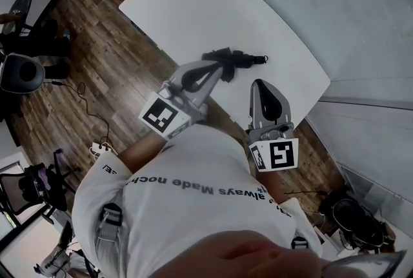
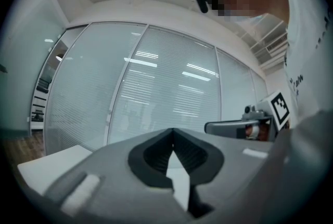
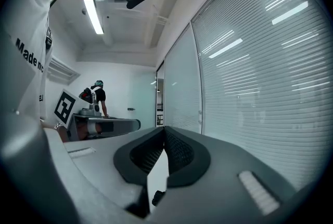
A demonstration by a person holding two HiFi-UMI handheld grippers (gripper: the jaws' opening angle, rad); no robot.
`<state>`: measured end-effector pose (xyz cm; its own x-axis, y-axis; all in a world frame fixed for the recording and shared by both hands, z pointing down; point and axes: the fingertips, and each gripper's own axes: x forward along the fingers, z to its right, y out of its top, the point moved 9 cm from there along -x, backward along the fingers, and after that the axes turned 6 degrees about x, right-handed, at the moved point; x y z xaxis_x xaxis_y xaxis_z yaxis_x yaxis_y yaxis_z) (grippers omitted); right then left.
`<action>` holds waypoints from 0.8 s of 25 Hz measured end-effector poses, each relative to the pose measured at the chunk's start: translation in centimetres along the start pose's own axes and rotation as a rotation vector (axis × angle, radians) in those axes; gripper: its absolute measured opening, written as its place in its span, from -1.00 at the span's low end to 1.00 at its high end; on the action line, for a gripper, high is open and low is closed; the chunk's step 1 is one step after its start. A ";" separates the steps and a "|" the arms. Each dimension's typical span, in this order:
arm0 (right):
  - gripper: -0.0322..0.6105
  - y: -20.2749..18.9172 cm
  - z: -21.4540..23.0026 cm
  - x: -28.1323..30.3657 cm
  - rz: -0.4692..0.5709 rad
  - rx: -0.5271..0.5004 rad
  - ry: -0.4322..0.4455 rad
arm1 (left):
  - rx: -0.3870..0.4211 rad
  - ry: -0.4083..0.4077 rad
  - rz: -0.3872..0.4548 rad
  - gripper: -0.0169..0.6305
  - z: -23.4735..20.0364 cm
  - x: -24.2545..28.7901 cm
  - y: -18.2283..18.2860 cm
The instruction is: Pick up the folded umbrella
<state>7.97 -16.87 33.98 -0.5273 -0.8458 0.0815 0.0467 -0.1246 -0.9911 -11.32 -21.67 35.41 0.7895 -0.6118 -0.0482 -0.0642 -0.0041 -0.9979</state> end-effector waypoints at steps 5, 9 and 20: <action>-0.89 0.1 0.5 1.4 -0.002 -0.007 -0.013 | 0.003 -0.016 0.006 -0.94 -1.5 0.8 -0.1; -0.90 0.3 1.2 1.5 0.006 -0.014 -0.024 | 0.008 -0.020 -0.001 -0.94 -1.5 1.3 -0.1; -0.89 1.1 2.9 -0.2 0.024 -0.014 -0.016 | 0.024 0.012 -0.001 -0.94 0.3 2.4 0.5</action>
<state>10.61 -18.33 33.13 -0.5124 -0.8567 0.0590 0.0471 -0.0967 -0.9942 -9.30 -22.94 34.76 0.7819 -0.6216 -0.0470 -0.0486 0.0143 -0.9987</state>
